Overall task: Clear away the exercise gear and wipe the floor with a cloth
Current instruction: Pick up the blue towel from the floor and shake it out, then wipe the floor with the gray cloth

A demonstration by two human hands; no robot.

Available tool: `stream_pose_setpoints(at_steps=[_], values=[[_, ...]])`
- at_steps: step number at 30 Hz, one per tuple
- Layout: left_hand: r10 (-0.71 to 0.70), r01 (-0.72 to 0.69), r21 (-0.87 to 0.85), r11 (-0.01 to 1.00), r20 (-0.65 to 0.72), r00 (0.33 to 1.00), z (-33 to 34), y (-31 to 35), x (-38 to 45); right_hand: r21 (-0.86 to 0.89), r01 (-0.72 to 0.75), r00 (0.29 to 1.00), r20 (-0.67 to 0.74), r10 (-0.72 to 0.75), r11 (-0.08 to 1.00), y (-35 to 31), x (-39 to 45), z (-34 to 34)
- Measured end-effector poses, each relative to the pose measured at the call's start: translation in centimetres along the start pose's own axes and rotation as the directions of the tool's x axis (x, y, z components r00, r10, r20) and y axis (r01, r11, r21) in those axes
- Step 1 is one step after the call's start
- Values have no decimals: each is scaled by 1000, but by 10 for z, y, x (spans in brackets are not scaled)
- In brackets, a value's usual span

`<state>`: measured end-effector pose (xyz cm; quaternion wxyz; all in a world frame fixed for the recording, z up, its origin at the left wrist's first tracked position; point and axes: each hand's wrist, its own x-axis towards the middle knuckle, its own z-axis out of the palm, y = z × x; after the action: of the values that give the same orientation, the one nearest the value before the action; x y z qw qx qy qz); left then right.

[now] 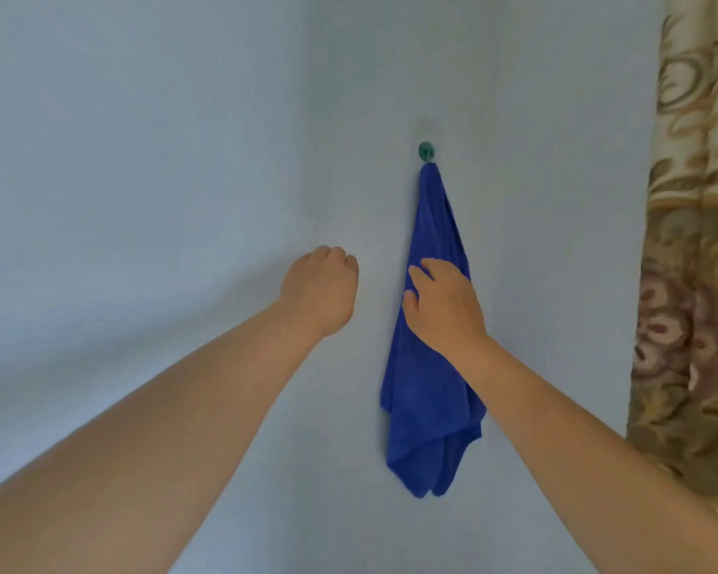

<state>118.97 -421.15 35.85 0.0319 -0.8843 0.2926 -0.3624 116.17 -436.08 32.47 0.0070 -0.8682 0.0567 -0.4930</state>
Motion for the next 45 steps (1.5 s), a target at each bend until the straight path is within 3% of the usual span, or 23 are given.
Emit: stream_pose_setpoints(at_steps=[5, 8, 12, 16, 21, 24, 34, 41, 45], values=[[-137, 124, 87, 988, 159, 978, 23, -48, -106, 184, 90, 974, 187, -125, 979, -85, -63, 26], [-283, 259, 122, 958, 250, 926, 31, -86, -185, 321, 121, 930, 294, -220, 940, -156, -97, 36], [-491, 454, 191, 870, 404, 772, 32, -150, -314, 418, 245, 781, 450, -433, 875, -274, -154, 47], [-659, 615, 276, 739, 487, 573, 13, -211, -465, 561, 342, 594, 492, -636, 754, -412, -234, 43], [-791, 735, 411, 538, 548, 273, -34, -278, -662, 728, 402, 358, 434, -827, 556, -588, -362, 9], [-835, 769, 479, 423, 535, 127, -74, -312, -777, 802, 401, 231, 379, -896, 443, -690, -437, -26], [-820, 799, 601, -4, 455, -347, -162, -390, -1080, 916, 384, -251, 224, -942, 116, -952, -640, -122], [-791, 662, 699, -270, 230, -566, -223, -524, -1209, 900, 413, -367, 24, -930, -140, -1184, -673, -141], [-764, 611, 714, -343, 166, -623, -254, -606, -1265, 888, 403, -380, -59, -923, -223, -1311, -675, -162]])
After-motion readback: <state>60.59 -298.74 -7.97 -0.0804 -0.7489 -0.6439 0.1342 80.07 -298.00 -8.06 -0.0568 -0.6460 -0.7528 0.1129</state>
